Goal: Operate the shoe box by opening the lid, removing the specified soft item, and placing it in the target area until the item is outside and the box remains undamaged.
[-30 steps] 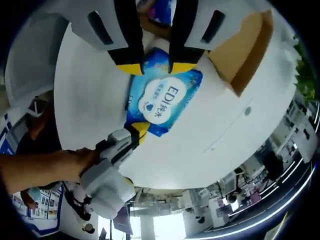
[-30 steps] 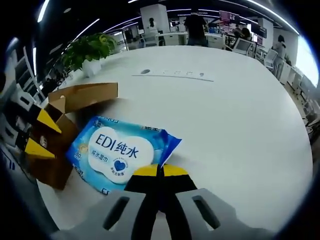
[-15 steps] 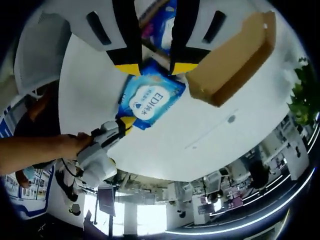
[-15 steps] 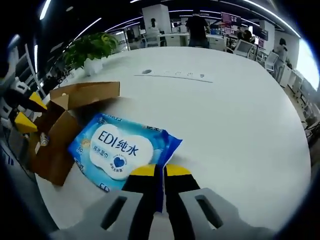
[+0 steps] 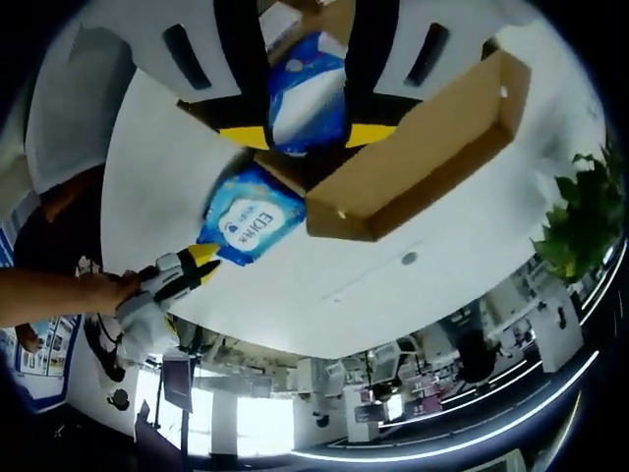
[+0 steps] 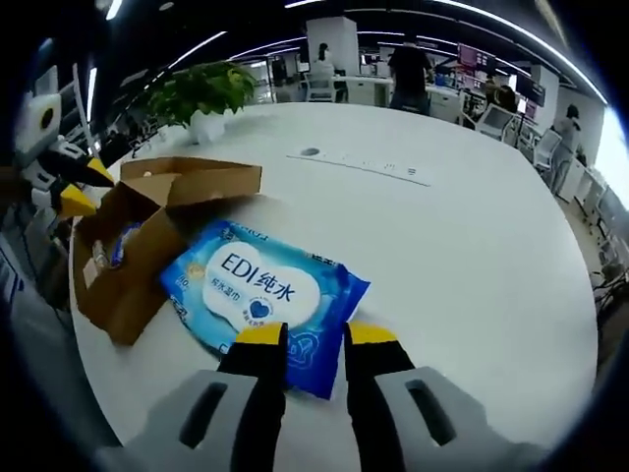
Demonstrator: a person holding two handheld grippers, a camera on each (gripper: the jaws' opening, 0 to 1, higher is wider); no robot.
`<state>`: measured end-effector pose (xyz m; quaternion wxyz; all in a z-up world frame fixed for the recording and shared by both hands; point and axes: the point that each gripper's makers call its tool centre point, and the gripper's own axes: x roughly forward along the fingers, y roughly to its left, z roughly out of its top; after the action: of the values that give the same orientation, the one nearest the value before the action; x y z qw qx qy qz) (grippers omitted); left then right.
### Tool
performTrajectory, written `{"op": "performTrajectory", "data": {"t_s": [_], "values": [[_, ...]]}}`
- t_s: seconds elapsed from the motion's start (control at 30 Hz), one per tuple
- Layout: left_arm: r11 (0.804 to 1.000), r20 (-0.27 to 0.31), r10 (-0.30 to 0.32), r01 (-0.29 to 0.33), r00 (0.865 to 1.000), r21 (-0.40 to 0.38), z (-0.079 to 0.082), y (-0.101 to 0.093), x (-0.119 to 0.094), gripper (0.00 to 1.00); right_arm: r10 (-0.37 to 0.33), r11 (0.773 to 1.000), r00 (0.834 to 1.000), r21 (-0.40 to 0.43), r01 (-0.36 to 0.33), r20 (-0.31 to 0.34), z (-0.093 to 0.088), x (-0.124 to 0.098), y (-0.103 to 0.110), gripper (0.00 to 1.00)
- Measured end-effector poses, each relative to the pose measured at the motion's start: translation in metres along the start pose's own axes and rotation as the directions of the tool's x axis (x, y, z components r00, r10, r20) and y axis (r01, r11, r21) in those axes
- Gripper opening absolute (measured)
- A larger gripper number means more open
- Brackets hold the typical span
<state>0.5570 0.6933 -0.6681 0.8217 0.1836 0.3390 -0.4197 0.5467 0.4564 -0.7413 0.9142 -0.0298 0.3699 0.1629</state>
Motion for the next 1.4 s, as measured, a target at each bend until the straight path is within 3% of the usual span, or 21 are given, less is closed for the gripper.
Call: {"op": "performTrajectory", "data": {"t_s": [0.63, 1.03, 1.17, 1.4], "values": [[0.998, -0.036, 0.020, -0.022, 0.999, -0.051, -0.055, 0.023, -0.022, 0.32, 0.120, 0.984, 0.992, -0.138, -0.114, 0.038, 0.042, -0.024, 0.057, 0.30], [0.999, -0.060, -0.046, 0.045, 0.997, -0.022, -0.077, 0.022, -0.017, 0.28, 0.207, 0.945, 0.977, -0.266, -0.189, 0.043, 0.069, -0.018, 0.106, 0.30], [0.998, -0.106, -0.067, 0.068, 0.992, 0.005, -0.088, 0.021, -0.012, 0.28, 0.228, 0.930, 0.973, -0.305, -0.206, 0.040, 0.075, -0.013, 0.120, 0.29], [0.992, -0.106, -0.115, 0.120, 0.988, 0.044, -0.084, 0.015, -0.007, 0.27, 0.271, 0.905, 0.962, -0.348, -0.244, 0.030, 0.081, -0.002, 0.146, 0.29]]}}
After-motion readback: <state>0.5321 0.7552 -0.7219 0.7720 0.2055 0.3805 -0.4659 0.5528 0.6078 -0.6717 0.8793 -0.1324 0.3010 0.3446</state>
